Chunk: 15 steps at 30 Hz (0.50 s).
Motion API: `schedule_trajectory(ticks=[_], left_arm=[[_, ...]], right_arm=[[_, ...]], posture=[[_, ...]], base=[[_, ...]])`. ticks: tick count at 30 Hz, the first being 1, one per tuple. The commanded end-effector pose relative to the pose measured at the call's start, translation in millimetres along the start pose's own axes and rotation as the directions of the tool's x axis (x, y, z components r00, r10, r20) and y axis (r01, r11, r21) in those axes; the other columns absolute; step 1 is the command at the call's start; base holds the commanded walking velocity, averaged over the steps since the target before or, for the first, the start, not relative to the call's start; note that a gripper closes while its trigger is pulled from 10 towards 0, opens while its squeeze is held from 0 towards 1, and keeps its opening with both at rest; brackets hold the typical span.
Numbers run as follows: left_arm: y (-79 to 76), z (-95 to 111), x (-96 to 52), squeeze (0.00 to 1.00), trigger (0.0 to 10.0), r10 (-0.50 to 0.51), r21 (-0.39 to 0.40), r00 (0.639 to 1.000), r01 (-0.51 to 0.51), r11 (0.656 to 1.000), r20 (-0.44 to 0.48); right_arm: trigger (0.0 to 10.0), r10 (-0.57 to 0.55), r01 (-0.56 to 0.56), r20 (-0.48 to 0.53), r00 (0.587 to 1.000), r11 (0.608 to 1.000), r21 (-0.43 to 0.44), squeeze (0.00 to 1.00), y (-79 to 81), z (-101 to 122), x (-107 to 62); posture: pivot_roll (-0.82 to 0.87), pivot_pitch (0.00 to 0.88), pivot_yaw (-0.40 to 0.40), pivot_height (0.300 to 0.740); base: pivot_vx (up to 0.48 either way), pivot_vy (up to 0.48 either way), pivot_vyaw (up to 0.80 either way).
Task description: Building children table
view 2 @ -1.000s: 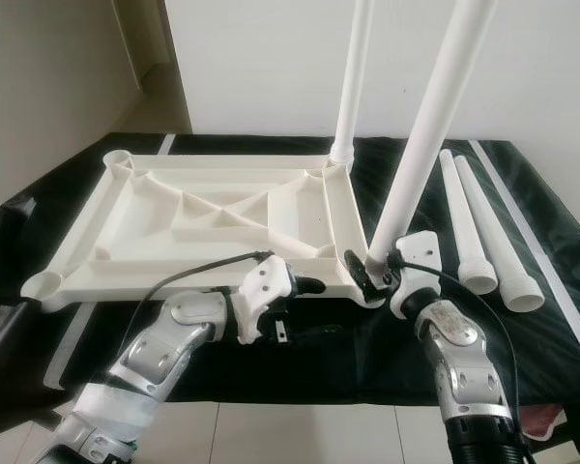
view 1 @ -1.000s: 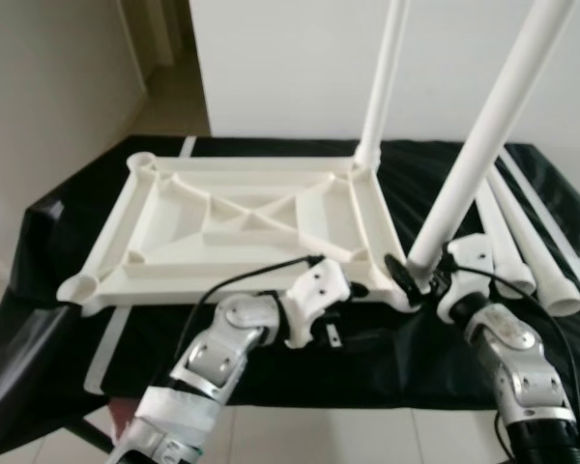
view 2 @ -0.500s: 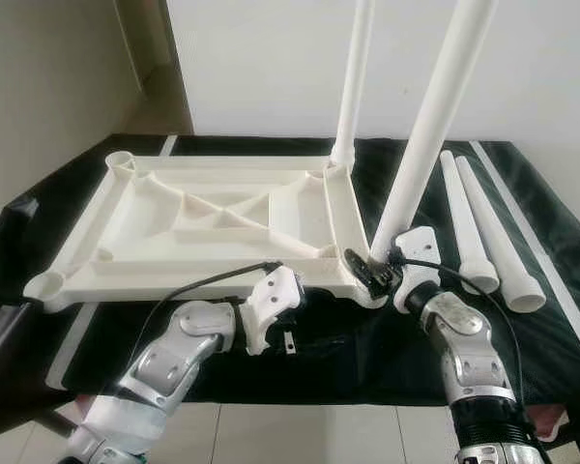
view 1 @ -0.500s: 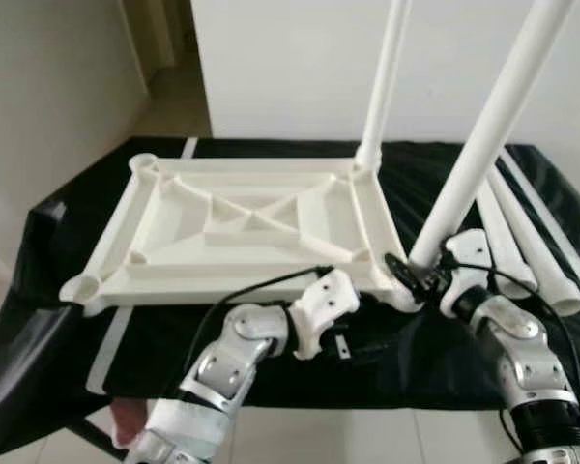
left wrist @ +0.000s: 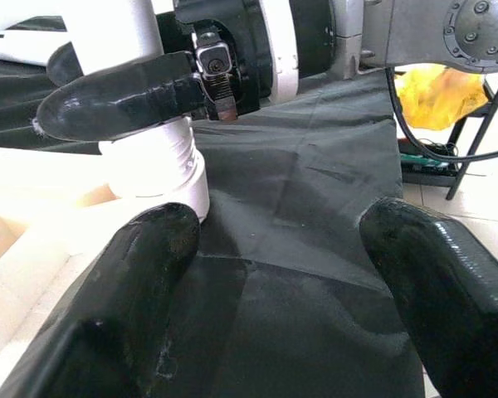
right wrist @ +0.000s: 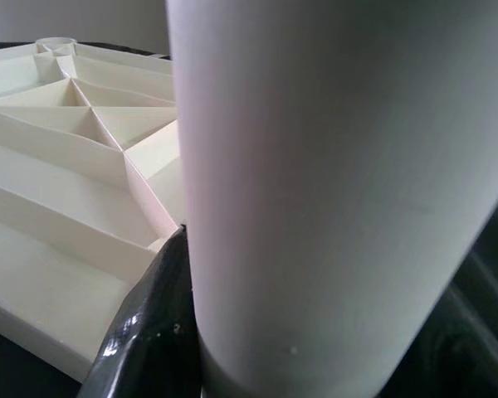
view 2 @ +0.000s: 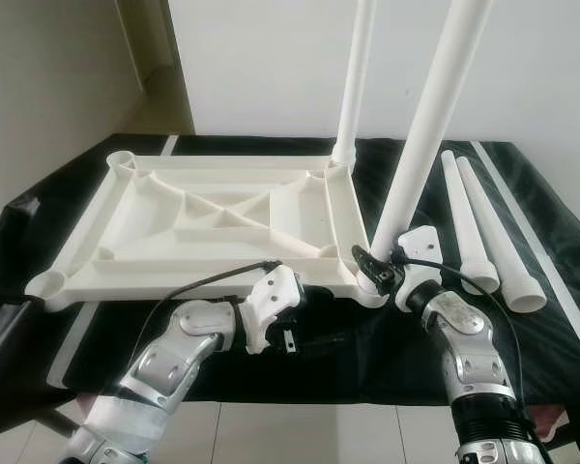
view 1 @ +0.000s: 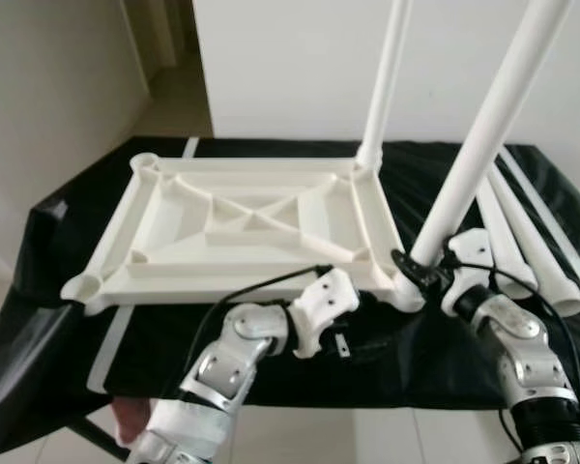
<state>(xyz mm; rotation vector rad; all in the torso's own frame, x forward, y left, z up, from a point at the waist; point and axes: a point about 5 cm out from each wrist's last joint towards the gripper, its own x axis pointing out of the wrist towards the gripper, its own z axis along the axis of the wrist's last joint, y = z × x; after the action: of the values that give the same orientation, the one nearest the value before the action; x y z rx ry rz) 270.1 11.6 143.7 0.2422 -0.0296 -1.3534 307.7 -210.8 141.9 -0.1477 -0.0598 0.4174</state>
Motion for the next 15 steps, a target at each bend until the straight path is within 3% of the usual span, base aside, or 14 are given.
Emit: schedule_trajectory(ticks=[1,7,15], left_arm=[[7.4,-5.2,-3.0,0.0,10.0,0.153,-0.008,0.988,-0.153,0.988,-0.017],[8.5,-4.5,-4.1,0.0,10.0,0.157,-0.015,0.988,-0.157,0.987,-0.015],[8.9,-6.2,-6.8,0.0,10.0,0.153,-0.02,0.988,-0.153,0.988,-0.021]], right_arm=[[10.0,-0.031,0.031,-0.034,0.999,0.999,0.018,0.0,-2.5,-9.0,-3.9],[10.0,-0.122,0.123,-0.018,0.992,0.988,0.097,0.0,-2.7,-11.5,-5.6],[10.0,-0.21,0.212,-0.033,0.977,0.975,0.071,0.0,3.8,-9.9,-3.8]], posture=[[-0.02,0.0,0.006,0.74],[-0.02,0.0,0.004,0.74],[-0.01,0.0,0.008,0.74]], base=[[0.0,0.0,0.0],[0.0,0.0,0.0],[0.0,0.0,0.0]])
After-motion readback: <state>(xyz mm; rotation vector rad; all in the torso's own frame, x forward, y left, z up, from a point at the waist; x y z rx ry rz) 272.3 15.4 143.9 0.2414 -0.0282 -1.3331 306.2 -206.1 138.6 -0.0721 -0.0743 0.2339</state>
